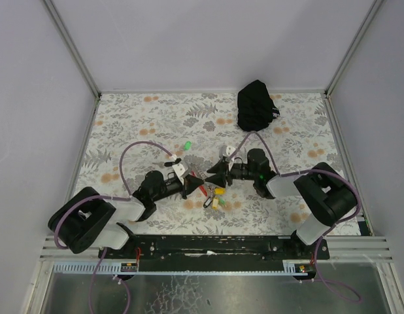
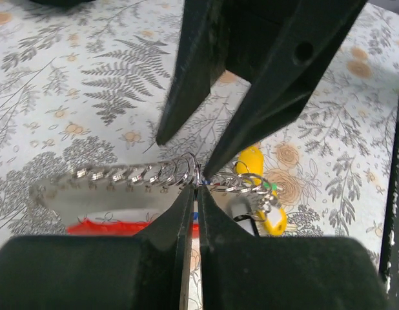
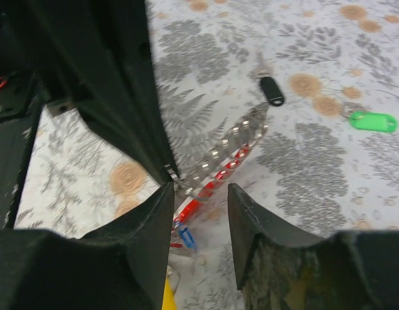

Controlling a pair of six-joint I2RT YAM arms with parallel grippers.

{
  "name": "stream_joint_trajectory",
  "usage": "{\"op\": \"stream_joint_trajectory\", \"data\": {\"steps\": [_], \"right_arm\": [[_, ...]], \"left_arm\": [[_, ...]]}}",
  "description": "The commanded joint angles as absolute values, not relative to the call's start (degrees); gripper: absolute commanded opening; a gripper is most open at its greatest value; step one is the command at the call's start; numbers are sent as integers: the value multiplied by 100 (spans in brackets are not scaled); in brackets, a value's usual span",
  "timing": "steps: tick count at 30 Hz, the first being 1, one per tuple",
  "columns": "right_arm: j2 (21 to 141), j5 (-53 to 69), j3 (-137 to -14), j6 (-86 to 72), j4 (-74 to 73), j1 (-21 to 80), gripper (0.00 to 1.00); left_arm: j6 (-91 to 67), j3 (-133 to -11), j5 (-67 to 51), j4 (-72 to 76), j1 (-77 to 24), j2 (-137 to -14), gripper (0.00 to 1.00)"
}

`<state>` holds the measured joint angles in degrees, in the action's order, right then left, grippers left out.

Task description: Put the keys on the keyring

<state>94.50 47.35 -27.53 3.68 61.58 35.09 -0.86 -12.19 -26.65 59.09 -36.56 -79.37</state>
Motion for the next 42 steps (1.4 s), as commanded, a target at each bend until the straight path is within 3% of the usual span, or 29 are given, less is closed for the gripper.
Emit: {"op": "stream_joint_trajectory", "data": {"steps": [1,6,9,11,14,18,26,32,42], "right_arm": [[9279,3961,-3584,9,4882,3384,47],[9695,4569,-4211,-1402,5200,2948,54],[10372,5432,-4394,-2760,6949,2573,62],[10895,5664,-4817,-3508,7534,2433,61],[11137,5042,-5182,-3041,6752,2517,58],[11157,3855,-5891,-1756,4640,2742,62],[12053,2148,-7649,-366,2533,3357,61],[12827,1576,-8873,236,1508,3781,60],[13522,1273,-9926,536,580,4044,55]], "left_arm": [[-707,-1024,-1800,5822,-3647,-7694,0],[-1154,-907,-1249,5535,-3648,-7488,0],[-1412,-791,-967,5417,-3647,-7277,0],[-1596,-730,-774,5254,-3648,-7096,0],[-1714,-641,-596,5027,-3647,-6822,0],[-1896,-484,-227,4833,-3647,-6510,0],[-2085,-367,-39,4935,-3647,-6585,0],[-2131,-279,58,5013,-3643,-6586,0],[-2104,-295,22,5142,-3649,-6737,0]]}}
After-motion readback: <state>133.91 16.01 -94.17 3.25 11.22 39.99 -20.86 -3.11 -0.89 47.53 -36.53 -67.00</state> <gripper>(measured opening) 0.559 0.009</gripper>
